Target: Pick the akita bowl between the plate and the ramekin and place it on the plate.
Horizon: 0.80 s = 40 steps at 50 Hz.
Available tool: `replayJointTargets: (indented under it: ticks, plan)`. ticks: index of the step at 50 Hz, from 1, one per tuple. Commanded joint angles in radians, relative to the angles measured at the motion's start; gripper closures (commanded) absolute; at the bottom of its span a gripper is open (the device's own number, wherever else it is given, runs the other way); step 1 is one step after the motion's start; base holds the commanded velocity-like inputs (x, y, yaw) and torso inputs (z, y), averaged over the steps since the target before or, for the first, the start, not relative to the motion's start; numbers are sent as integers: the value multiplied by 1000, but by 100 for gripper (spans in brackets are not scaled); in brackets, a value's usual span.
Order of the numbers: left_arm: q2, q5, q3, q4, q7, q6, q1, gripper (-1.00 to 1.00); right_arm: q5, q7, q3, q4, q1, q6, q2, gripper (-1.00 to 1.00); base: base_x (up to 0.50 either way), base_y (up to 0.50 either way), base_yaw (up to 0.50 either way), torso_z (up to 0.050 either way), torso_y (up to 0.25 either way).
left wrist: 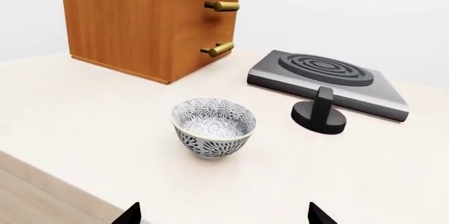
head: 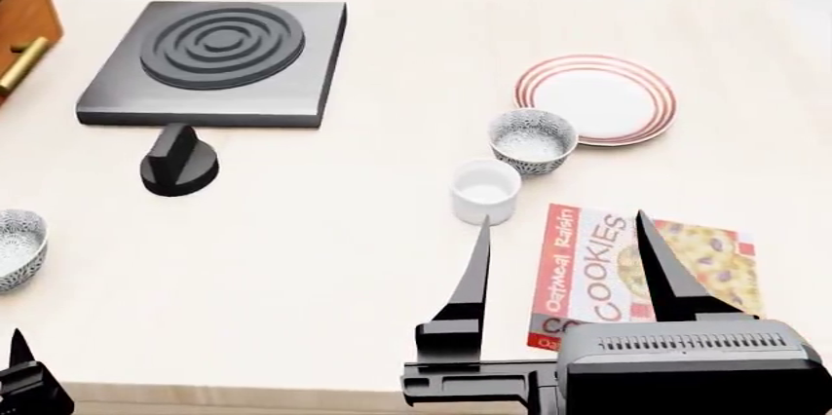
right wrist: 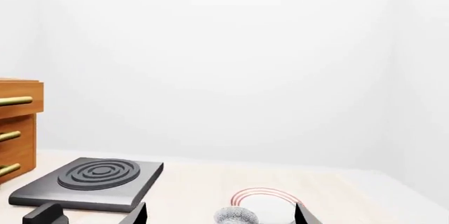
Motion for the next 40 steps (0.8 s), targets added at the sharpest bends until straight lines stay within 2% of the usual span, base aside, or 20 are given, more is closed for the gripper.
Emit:
replayJointTargets:
  ticks: [1,40]
  plan:
    - [-2,-2,4,-8,-2,5,-3,-100,9,6,-1,1,1,0,4,-100,0,-109,0,0,0]
    - [-10,-16,13,-4,-13,2,-2,-100,29,28,-5,9,2,-11,22,-100,0,-113,0,0,0]
